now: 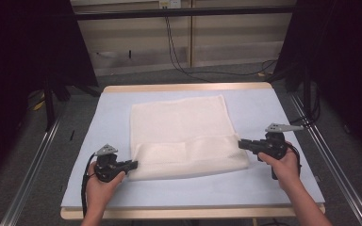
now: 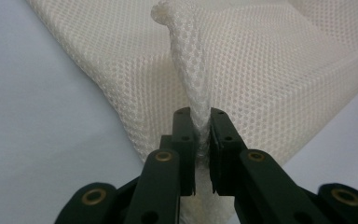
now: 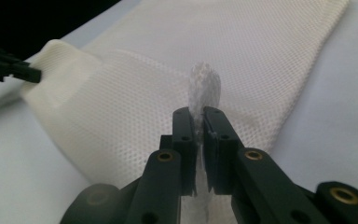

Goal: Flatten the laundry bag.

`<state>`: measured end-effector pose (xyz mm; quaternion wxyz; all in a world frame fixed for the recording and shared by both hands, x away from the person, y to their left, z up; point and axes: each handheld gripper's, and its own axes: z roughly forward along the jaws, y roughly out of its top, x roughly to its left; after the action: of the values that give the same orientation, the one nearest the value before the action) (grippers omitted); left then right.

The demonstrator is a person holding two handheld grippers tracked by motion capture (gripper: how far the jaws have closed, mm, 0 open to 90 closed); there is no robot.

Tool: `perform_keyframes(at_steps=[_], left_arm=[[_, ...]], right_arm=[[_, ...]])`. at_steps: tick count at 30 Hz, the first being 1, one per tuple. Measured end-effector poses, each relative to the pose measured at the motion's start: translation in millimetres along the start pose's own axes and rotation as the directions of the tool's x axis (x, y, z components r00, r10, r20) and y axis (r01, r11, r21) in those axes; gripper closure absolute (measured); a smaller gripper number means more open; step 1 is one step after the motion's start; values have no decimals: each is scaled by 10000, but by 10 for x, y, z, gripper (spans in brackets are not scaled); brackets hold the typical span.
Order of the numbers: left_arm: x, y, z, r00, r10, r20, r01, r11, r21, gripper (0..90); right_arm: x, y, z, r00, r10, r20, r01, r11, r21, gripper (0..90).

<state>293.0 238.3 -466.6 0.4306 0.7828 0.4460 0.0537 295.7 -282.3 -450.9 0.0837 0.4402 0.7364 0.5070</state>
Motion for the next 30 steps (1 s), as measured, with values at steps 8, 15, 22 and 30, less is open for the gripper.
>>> perform_keyframes(at_steps=[8, 15, 22, 30], left_arm=[[-59, -56, -153, 9998, -50, 191, 54, 9997, -240, 802], [44, -70, -258, 9986, -513, 83, 517, 9975, -478, 726], [182, -80, -335, 9926, -1161, -344, 1130, 9903, -812, 722], [122, -28, -208, 9895, -1243, 736, 1297, 9888, -733, 772]], right_arm=[[13, -290, -336, 9990, 126, -434, -134, 9997, -187, 836], [23, -432, -417, 9972, 91, -743, -88, 9999, 49, 836], [55, -451, -422, 9971, -90, -761, 104, 9998, 171, 835], [91, -457, -433, 9967, -385, -716, 406, 9988, 286, 815]])
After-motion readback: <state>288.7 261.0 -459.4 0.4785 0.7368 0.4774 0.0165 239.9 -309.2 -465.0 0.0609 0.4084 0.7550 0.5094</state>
